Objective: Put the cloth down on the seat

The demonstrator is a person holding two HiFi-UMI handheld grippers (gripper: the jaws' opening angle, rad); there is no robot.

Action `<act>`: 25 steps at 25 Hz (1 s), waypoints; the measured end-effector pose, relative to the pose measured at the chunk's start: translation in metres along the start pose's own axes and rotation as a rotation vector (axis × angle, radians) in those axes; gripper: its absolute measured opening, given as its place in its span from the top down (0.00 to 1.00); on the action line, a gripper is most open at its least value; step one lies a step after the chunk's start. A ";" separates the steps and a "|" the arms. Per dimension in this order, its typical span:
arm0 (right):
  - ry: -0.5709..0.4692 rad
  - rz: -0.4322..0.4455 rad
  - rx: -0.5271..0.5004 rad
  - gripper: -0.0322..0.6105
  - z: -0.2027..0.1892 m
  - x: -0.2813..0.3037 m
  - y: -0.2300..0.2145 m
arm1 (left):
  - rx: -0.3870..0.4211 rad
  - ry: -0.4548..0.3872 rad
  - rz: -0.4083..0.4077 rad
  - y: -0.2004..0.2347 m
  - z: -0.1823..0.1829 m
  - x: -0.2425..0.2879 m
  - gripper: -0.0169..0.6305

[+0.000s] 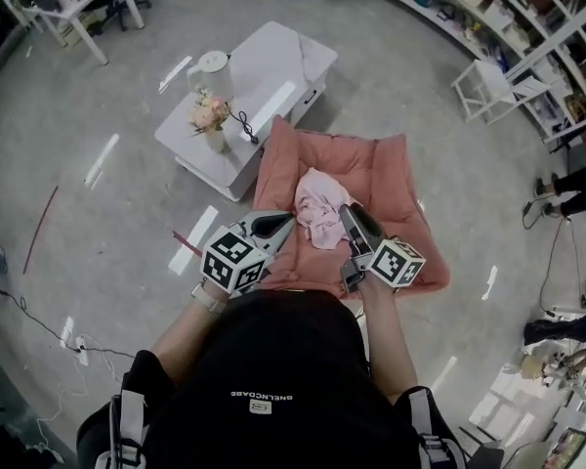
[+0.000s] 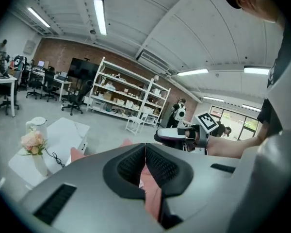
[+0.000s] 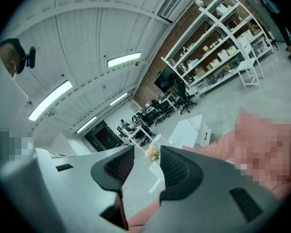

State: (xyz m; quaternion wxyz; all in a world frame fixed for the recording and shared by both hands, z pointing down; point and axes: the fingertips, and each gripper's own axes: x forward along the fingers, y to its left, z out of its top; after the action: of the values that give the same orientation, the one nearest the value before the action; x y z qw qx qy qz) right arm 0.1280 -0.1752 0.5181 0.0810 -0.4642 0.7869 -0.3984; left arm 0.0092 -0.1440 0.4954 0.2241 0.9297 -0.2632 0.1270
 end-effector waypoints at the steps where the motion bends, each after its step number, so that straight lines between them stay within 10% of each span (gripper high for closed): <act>1: -0.015 0.006 -0.027 0.67 0.003 -0.006 0.007 | 0.011 -0.011 -0.023 -0.004 0.005 0.002 0.95; 13: -0.152 -0.045 -0.374 0.79 0.017 -0.061 0.062 | 0.168 -0.064 -0.210 -0.049 0.047 0.018 0.95; 25: -0.198 -0.108 -0.484 0.79 0.004 -0.095 0.077 | 0.242 -0.029 -0.321 -0.084 0.042 0.027 0.95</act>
State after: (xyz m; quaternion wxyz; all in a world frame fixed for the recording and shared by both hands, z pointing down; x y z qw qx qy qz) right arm 0.1319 -0.0827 0.4384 0.0227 -0.5479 0.8217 -0.1549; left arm 0.0824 -0.1117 0.4394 0.1242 0.9816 -0.0977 0.1071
